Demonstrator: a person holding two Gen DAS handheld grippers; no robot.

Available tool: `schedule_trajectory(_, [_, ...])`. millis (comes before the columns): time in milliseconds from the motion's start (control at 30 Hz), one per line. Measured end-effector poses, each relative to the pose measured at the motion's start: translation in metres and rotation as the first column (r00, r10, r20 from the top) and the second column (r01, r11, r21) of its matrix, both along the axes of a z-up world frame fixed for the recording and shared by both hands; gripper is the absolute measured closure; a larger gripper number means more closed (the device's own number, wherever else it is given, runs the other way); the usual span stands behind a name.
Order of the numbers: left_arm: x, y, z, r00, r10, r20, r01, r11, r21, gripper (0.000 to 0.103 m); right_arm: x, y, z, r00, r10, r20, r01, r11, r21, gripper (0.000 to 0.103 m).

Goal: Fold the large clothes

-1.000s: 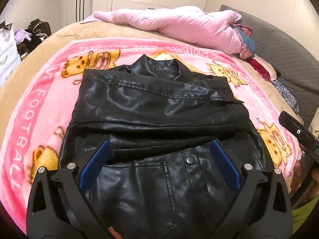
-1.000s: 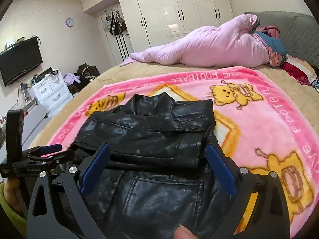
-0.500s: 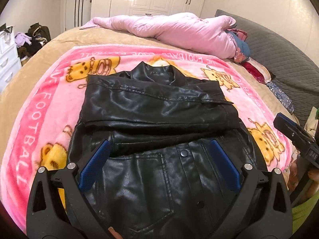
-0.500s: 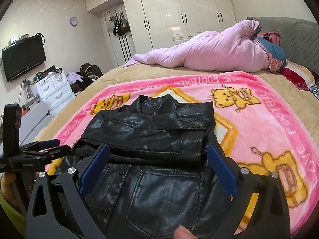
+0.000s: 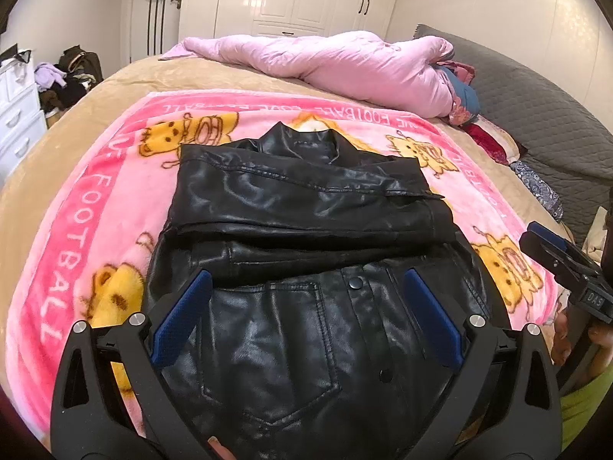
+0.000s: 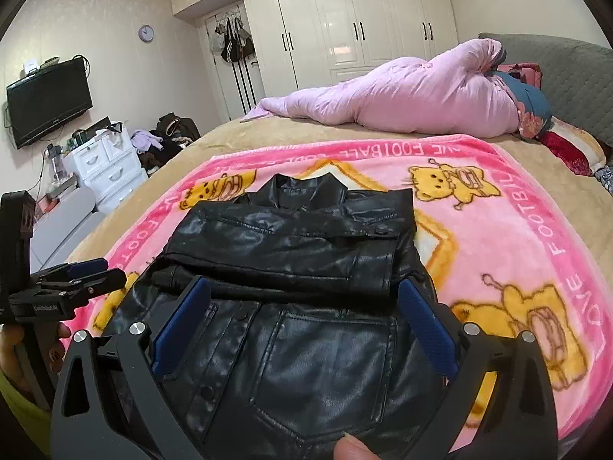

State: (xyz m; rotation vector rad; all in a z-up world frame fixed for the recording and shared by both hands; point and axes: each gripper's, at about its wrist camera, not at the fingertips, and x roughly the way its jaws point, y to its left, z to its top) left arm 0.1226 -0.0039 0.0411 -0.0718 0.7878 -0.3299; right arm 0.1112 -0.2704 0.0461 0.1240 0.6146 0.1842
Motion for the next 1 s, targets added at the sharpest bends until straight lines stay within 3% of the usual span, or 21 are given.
schedule_trajectory(1000, [-0.041, 0.014, -0.014, 1.000, 0.011, -0.020, -0.010, 0.997, 0.078, 0.009, -0.042, 0.005, -0.017, 0.997, 0.048, -0.065, -0.050, 0.998, -0.032, 0.004])
